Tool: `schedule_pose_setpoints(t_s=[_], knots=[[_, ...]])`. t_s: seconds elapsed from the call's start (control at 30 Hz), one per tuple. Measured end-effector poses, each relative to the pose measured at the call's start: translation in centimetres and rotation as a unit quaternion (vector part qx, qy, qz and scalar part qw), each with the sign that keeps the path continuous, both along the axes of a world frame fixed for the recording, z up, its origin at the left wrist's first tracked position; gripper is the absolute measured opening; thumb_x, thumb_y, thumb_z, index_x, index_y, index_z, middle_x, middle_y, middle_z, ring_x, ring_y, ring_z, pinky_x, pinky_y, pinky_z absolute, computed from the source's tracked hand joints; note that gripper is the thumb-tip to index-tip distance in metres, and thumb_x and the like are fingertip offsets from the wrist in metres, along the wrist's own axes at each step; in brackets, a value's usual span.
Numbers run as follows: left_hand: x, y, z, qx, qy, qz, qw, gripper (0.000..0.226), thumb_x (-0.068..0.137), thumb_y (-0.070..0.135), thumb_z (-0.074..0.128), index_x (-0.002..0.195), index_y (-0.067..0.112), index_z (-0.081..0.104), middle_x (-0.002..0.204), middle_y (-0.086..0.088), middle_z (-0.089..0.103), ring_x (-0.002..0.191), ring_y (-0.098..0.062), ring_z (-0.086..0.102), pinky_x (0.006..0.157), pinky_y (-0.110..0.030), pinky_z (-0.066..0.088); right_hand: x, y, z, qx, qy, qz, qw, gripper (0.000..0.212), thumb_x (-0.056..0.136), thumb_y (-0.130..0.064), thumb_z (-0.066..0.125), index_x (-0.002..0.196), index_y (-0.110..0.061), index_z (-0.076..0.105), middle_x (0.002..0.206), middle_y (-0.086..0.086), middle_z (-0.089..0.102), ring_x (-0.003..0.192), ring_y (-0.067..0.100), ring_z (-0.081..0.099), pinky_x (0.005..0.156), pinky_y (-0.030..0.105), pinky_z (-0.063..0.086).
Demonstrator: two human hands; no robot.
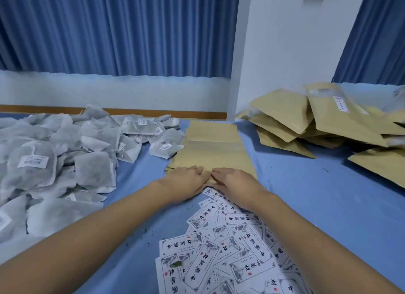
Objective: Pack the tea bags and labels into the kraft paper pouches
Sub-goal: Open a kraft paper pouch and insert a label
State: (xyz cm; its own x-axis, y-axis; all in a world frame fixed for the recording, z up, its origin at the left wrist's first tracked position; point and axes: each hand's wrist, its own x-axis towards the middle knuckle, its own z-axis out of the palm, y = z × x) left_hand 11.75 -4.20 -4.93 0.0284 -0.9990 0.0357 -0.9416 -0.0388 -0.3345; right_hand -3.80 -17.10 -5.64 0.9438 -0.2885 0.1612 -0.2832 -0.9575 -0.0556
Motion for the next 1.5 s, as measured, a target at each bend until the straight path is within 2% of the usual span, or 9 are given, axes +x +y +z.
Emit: schedule_pose_setpoints(t_s=[0.37,0.63,0.8,0.9,1.0,1.1,1.27,1.4,1.5], knots=[[0.6,1.3,0.2,0.013,-0.019,-0.011,1.000,0.029,0.104,0.028,0.034,0.123,0.009,0.045,0.113,-0.011,0.054,0.088,-0.032,0.061,0.070,-0.041,0.048,-0.5,0.2,0.3,0.046,0.008,0.013,0.999,0.055,0.095,-0.057,0.057,0.137,-0.022,0.060,0.153,-0.010,0.047,0.138,0.014,0.045,0.108,0.035,0.043],[0.6,2.1,0.8,-0.011,0.062,-0.005,0.998,0.022,0.096,0.015,0.044,0.118,0.013,0.042,0.103,-0.009,0.059,0.075,-0.031,0.053,0.062,-0.035,0.033,0.0,1.5,0.9,-0.028,0.015,-0.002,0.999,0.027,0.107,-0.033,0.039,0.114,-0.015,0.057,0.112,-0.002,0.061,0.102,0.024,0.059,0.081,0.041,0.048],[1.4,3.1,0.8,-0.035,0.098,0.004,0.995,0.023,0.105,0.028,0.036,0.118,0.013,0.048,0.092,-0.012,0.065,0.082,-0.036,0.060,0.069,-0.040,0.047,-0.6,1.8,0.6,0.054,-0.017,0.011,0.998,0.029,0.107,-0.035,0.038,0.101,-0.017,0.060,0.100,-0.002,0.065,0.090,0.025,0.059,0.080,0.043,0.050],[1.4,3.8,0.3,-0.035,0.068,0.014,0.997,0.031,0.108,0.038,0.030,0.119,0.021,0.054,0.096,-0.012,0.067,0.089,-0.035,0.061,0.069,-0.038,0.046,-1.2,1.4,0.0,0.174,-0.041,0.011,0.984,0.028,0.105,-0.028,0.044,0.102,-0.020,0.070,0.128,-0.007,0.068,0.098,0.011,0.061,0.081,0.019,0.046],[1.0,4.3,0.0,-0.031,0.079,0.024,0.996,0.027,0.105,0.023,0.038,0.126,0.029,0.054,0.100,-0.012,0.067,0.088,-0.034,0.062,0.067,-0.035,0.045,-1.4,1.2,-0.3,0.177,-0.038,0.021,0.983,0.027,0.104,-0.028,0.048,0.105,-0.023,0.074,0.139,-0.016,0.059,0.095,-0.015,0.053,0.075,0.000,0.033],[0.6,4.6,-0.2,-0.041,0.092,0.033,0.994,0.038,0.099,0.013,0.040,0.128,0.034,0.053,0.102,-0.008,0.067,0.087,-0.033,0.062,0.072,-0.040,0.052,-1.5,1.2,-0.4,0.189,-0.053,0.011,0.980,0.026,0.102,-0.024,0.052,0.114,-0.022,0.075,0.137,-0.016,0.061,0.119,0.000,0.057,0.093,0.011,0.040],[0.9,5.0,-0.9,-0.073,0.142,0.014,0.987,0.024,0.104,0.026,0.039,0.119,0.032,0.057,0.107,0.003,0.068,0.092,-0.026,0.062,0.074,-0.033,0.046,-1.5,1.0,0.1,0.235,-0.055,-0.008,0.970,0.026,0.094,-0.015,0.067,0.116,-0.022,0.076,0.131,-0.017,0.065,0.118,0.001,0.060,0.107,0.019,0.043],[0.5,5.3,-1.2,-0.063,0.204,0.044,0.976,0.038,0.102,0.054,0.040,0.118,0.026,0.059,0.122,0.009,0.064,0.110,-0.020,0.059,0.088,-0.041,0.050,-1.6,1.6,0.1,0.163,-0.062,-0.015,0.985,0.018,0.095,-0.020,0.067,0.109,-0.024,0.078,0.121,-0.013,0.071,0.108,0.008,0.065,0.097,0.029,0.051],[-0.8,5.7,-1.8,-0.171,0.166,-0.003,0.971,0.037,0.096,0.049,0.057,0.124,0.024,0.061,0.124,0.005,0.059,0.113,-0.020,0.054,0.091,-0.041,0.046,-1.6,2.1,-0.3,0.150,-0.097,-0.052,0.983,0.015,0.096,-0.020,0.064,0.100,-0.026,0.077,0.093,-0.008,0.075,0.088,0.014,0.066,0.081,0.033,0.053]])
